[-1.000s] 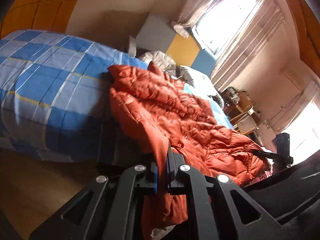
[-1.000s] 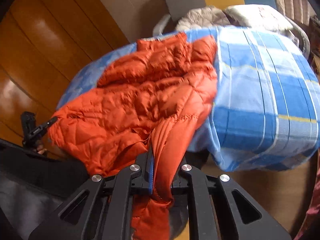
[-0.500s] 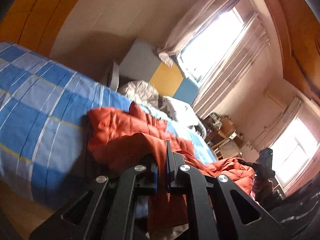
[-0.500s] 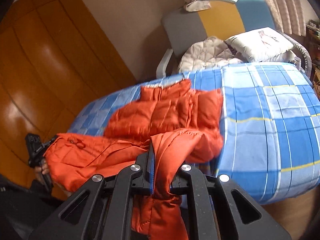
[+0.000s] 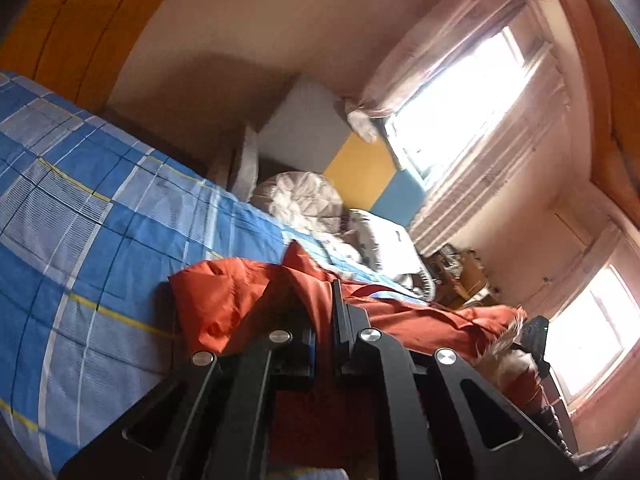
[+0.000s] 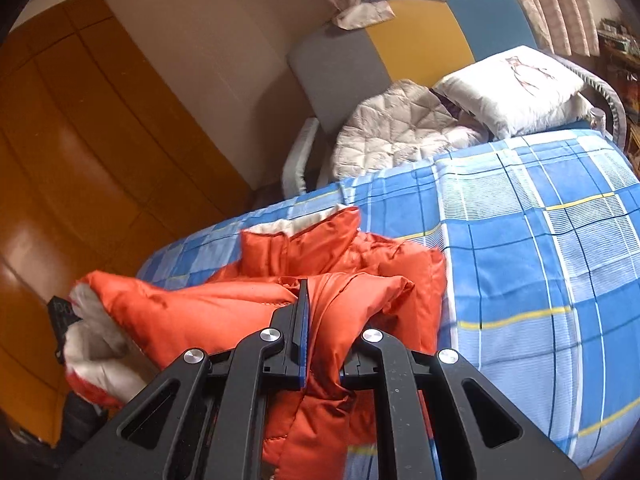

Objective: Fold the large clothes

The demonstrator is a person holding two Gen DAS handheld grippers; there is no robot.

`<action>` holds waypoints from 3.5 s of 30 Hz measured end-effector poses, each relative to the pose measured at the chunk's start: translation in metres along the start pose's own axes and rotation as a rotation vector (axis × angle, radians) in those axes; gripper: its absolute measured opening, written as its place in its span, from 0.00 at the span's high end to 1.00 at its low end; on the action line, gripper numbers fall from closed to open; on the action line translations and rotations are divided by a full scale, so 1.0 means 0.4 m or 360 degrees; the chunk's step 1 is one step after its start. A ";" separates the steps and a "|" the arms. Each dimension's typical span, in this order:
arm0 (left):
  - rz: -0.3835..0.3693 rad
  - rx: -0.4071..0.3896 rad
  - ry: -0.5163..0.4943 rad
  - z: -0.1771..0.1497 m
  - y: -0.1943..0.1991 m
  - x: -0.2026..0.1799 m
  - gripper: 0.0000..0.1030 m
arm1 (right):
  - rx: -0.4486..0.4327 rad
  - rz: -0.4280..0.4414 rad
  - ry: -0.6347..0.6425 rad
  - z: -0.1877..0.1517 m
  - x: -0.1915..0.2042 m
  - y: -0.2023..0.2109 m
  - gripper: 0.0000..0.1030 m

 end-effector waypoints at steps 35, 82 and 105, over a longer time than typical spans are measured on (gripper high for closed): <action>0.0243 -0.0040 0.0365 0.166 -0.221 0.159 0.16 | 0.0081 0.0139 -0.0620 0.127 -0.159 -0.262 0.16; 0.0258 0.0291 0.0080 -0.293 0.044 0.169 0.80 | 0.0218 -0.0083 -0.0295 -0.345 -0.070 0.044 0.84; 0.0083 0.0458 -0.0446 -0.210 -0.266 -0.227 0.30 | 0.0171 -0.0336 0.0379 -0.174 0.229 -0.196 0.52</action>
Point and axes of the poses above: each gripper's, at about its wrist camera, not at the fingertips, and y roughly against the way its jaws point, x to its left, z to its top, the point moved 3 cm from there along -y, roughly the way its jaws point, and after that the axes turned 6 degrees about y, right-handed, at the moved point
